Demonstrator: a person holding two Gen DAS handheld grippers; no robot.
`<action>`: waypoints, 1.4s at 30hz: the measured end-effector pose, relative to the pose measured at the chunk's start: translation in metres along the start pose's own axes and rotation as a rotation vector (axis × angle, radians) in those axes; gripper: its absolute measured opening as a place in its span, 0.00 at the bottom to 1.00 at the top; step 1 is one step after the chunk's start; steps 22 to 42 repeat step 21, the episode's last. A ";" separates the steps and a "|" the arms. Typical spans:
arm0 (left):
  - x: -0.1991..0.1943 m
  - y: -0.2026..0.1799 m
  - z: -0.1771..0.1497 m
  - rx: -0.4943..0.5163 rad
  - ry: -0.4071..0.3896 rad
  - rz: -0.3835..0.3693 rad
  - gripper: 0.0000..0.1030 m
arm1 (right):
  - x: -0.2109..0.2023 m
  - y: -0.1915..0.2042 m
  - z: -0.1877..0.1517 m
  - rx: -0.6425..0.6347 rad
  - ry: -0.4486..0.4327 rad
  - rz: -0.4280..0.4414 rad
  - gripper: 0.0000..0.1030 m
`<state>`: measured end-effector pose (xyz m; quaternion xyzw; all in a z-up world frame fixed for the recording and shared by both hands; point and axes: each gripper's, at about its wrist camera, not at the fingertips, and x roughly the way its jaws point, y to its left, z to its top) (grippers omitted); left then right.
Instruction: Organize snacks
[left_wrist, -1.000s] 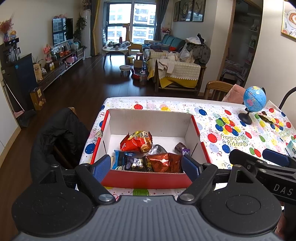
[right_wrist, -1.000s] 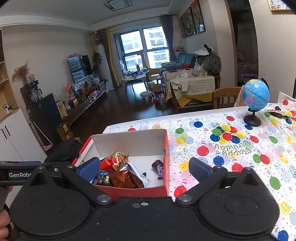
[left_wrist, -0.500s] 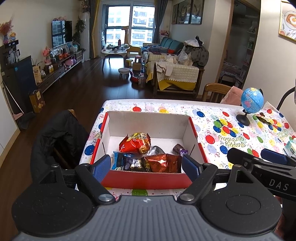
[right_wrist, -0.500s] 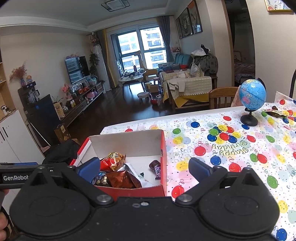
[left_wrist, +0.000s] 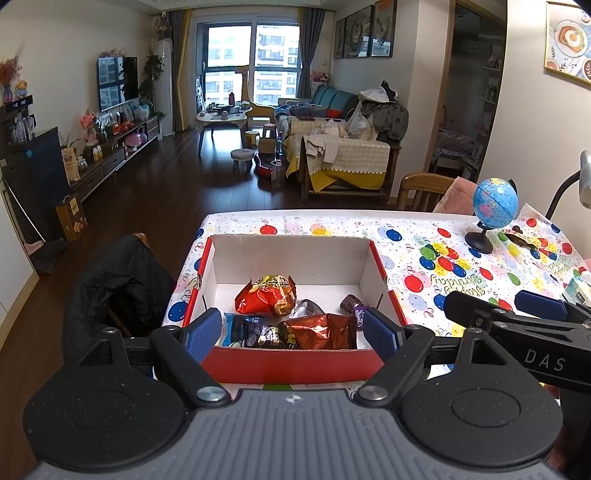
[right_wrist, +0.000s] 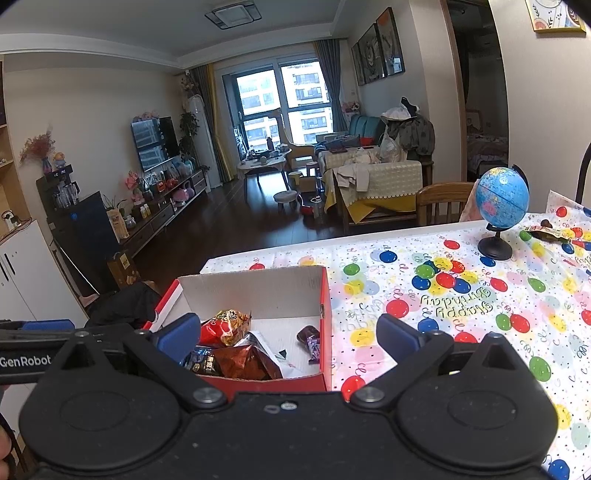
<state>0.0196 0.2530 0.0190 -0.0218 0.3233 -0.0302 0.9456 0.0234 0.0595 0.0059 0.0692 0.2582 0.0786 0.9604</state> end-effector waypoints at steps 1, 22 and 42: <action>0.000 0.000 0.000 0.000 0.000 0.000 0.81 | 0.000 0.000 0.000 0.000 0.000 0.000 0.99; 0.001 0.001 -0.003 -0.016 0.025 0.010 0.81 | -0.002 0.001 0.001 0.002 0.006 0.002 0.99; 0.001 0.001 -0.003 -0.016 0.025 0.010 0.81 | -0.002 0.001 0.001 0.002 0.006 0.002 0.99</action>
